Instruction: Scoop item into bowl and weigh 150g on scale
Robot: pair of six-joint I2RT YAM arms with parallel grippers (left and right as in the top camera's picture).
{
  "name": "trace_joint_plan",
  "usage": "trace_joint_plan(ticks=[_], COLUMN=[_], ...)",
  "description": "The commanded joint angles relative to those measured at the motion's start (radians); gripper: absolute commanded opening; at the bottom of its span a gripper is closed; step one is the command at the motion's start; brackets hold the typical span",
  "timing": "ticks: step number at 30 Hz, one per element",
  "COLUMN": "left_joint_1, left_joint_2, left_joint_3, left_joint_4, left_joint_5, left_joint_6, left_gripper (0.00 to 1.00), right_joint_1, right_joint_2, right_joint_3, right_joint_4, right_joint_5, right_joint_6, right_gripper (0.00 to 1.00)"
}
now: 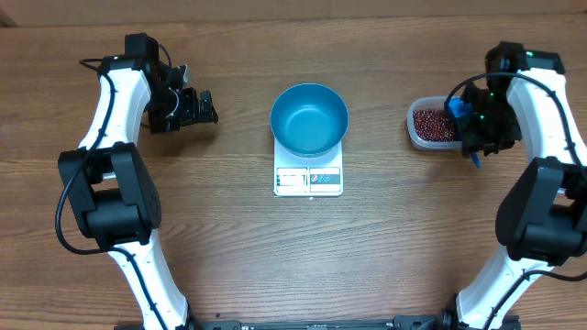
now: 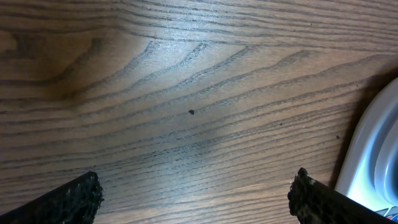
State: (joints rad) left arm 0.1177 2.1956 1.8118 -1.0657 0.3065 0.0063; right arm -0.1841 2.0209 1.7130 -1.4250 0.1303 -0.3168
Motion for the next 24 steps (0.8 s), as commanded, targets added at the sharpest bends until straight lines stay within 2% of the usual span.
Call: trace_joint_plan(ticks=[1,4,8,9,11,24], left_joint_1=[-0.007,-0.007,-0.007,-0.007,-0.007,-0.007], left_joint_2=[0.008,0.008,0.008,0.008,0.008,0.008], left_joint_3=[0.008,0.008,0.008,0.008,0.008,0.008], left_joint_4=[0.000,0.000,0.000,0.000,0.000,0.000], left_joint_5=[-0.003,-0.003,-0.003,-0.003,-0.003,-0.003], left_joint_6=[0.016,0.016,0.016,0.016,0.016,0.016], left_gripper=[1.00,1.00,1.00,0.99,1.00,1.00], right_joint_1=[-0.007,-0.001,-0.002,-0.002,-0.002,0.021], right_joint_2=[0.001,0.001,0.001,0.001,0.001,-0.001], right_joint_3=[-0.008,-0.011,-0.034,-0.053,-0.059,0.185], right_joint_4=[0.006,0.014,0.025,0.030,0.034,-0.104], right_joint_5=[-0.037,-0.035,-0.036,-0.036,-0.035,0.036], right_joint_6=[0.007,0.006,0.008,0.007,0.006,0.002], right_gripper=[0.36,0.25,0.24,0.13,0.04,0.04])
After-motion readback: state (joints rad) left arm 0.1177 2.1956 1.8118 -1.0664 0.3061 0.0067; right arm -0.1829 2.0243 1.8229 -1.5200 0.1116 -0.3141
